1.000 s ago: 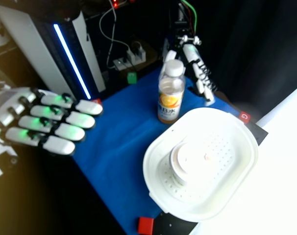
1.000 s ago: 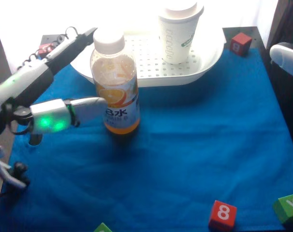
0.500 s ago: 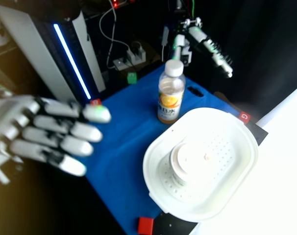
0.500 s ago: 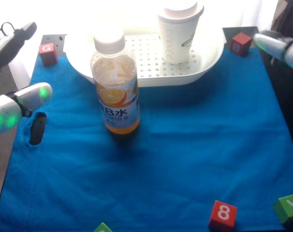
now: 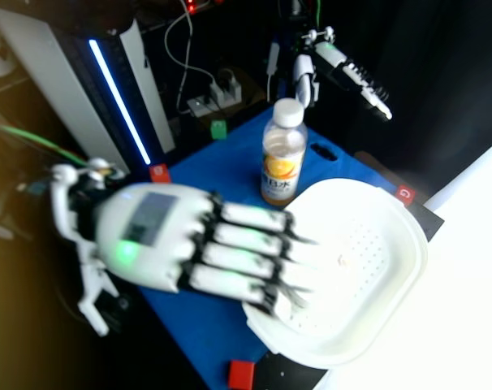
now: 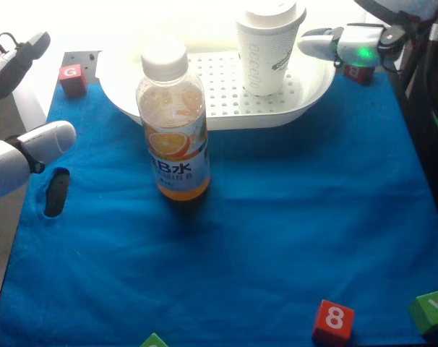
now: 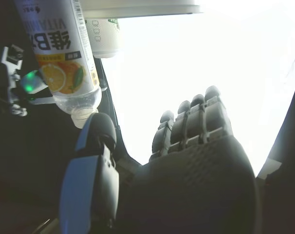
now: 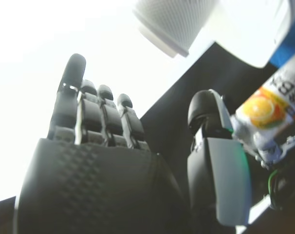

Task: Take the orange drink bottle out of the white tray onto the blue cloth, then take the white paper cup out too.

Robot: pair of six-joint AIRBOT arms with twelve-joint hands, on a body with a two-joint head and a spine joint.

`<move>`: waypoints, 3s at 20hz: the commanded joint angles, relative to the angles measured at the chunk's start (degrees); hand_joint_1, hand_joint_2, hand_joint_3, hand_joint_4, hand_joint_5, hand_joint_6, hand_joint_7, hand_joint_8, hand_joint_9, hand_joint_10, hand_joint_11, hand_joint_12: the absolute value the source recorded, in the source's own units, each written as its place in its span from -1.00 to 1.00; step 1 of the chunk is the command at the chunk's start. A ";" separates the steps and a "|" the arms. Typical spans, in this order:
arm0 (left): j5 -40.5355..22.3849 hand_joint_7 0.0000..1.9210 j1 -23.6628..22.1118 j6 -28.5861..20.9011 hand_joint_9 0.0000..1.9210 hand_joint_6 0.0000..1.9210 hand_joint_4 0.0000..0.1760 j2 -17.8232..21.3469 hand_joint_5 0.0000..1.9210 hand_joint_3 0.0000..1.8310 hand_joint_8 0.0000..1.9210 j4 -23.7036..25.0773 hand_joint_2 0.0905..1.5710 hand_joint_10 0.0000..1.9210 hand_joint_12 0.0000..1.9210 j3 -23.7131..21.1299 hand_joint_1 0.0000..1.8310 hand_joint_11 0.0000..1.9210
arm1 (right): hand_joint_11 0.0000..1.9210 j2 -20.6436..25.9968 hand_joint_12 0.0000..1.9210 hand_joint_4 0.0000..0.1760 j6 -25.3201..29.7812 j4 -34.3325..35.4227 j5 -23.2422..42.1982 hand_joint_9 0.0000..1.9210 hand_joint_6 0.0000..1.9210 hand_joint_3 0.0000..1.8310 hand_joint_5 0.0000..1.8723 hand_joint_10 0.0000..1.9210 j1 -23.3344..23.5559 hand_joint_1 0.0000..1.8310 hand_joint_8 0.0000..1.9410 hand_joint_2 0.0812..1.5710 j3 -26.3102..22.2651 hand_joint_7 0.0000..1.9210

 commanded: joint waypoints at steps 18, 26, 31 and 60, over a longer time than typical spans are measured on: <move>-7.30 -1.00 -0.63 -1.21 -1.00 -1.00 -0.35 -0.57 -1.00 -1.00 -1.00 0.68 0.58 -1.00 -1.00 1.12 -0.52 -1.00 | -1.00 -16.17 0.26 -0.87 -0.16 0.71 -6.76 -1.00 -1.00 -1.00 -1.00 -1.00 5.95 -0.19 -1.00 0.33 16.58 -1.00; -7.72 -1.00 -0.63 -1.35 -1.00 -1.00 -0.25 -0.62 -1.00 -0.99 -1.00 0.35 0.62 -1.00 -1.00 0.91 -0.51 -1.00 | -1.00 -16.11 0.31 -1.00 -0.14 1.20 -9.30 -0.81 -0.91 -0.99 -0.74 -0.92 5.92 -0.09 -0.96 0.45 17.58 -0.82; -7.96 -1.00 -0.62 -1.47 -1.00 -1.00 -0.30 -0.67 -1.00 -0.99 -1.00 0.28 0.64 -1.00 -1.00 0.92 -0.54 -1.00 | -0.64 -16.02 0.98 -1.00 1.87 1.36 -9.40 -0.62 0.62 -1.00 -0.88 0.64 5.90 0.12 0.35 0.51 18.12 -0.67; -8.16 -1.00 -0.26 -1.55 -1.00 -1.00 -0.20 -0.90 -1.00 -1.00 -1.00 -1.12 0.64 -1.00 -1.00 0.49 -0.55 -1.00 | -0.29 7.99 1.00 -1.00 5.98 -9.48 18.83 -0.54 0.72 -1.00 -0.69 0.94 0.58 0.07 0.69 0.55 -13.43 -0.69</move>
